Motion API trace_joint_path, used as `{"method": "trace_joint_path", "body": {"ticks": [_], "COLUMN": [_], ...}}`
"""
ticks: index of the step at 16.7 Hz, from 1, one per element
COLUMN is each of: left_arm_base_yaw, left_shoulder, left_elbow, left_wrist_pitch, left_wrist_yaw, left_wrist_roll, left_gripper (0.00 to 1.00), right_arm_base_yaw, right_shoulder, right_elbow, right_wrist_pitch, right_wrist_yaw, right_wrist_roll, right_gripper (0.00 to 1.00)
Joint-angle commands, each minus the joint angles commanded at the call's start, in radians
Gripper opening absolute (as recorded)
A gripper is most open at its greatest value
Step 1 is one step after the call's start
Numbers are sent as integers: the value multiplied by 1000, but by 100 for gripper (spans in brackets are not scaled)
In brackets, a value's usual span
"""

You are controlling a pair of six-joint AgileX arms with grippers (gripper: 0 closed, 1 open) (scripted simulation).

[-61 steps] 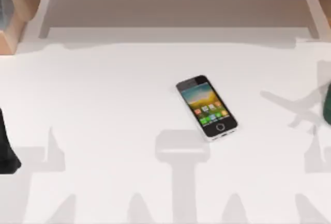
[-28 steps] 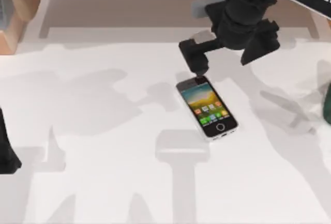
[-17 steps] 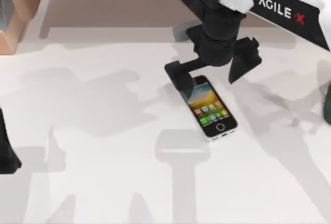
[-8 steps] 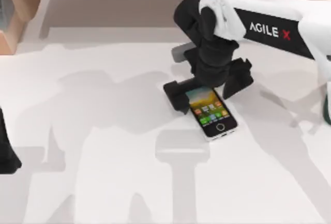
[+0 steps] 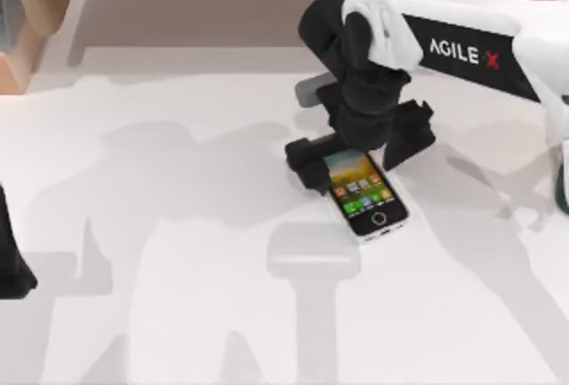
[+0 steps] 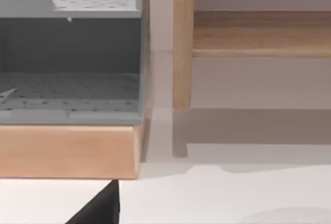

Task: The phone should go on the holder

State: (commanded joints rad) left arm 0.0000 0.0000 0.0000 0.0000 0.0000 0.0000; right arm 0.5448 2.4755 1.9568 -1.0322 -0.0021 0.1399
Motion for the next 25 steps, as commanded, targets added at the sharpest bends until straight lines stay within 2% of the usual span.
{"method": "trace_joint_path", "body": {"ticks": [8, 25], "left_arm_base_yaw": [0, 0], "left_shoulder": [0, 0], "left_elbow": [0, 0], "left_wrist_pitch": [0, 0], "left_wrist_yaw": [0, 0], "left_wrist_roll": [0, 0], "left_gripper": [100, 100], "right_arm_base_yaw": [0, -5], "right_shoulder": [0, -60], "right_elbow": [0, 53], "right_wrist_pitch": [0, -79], "right_wrist_yaw": [0, 15], "right_wrist_roll": [0, -5], "right_gripper": [2, 0]}}
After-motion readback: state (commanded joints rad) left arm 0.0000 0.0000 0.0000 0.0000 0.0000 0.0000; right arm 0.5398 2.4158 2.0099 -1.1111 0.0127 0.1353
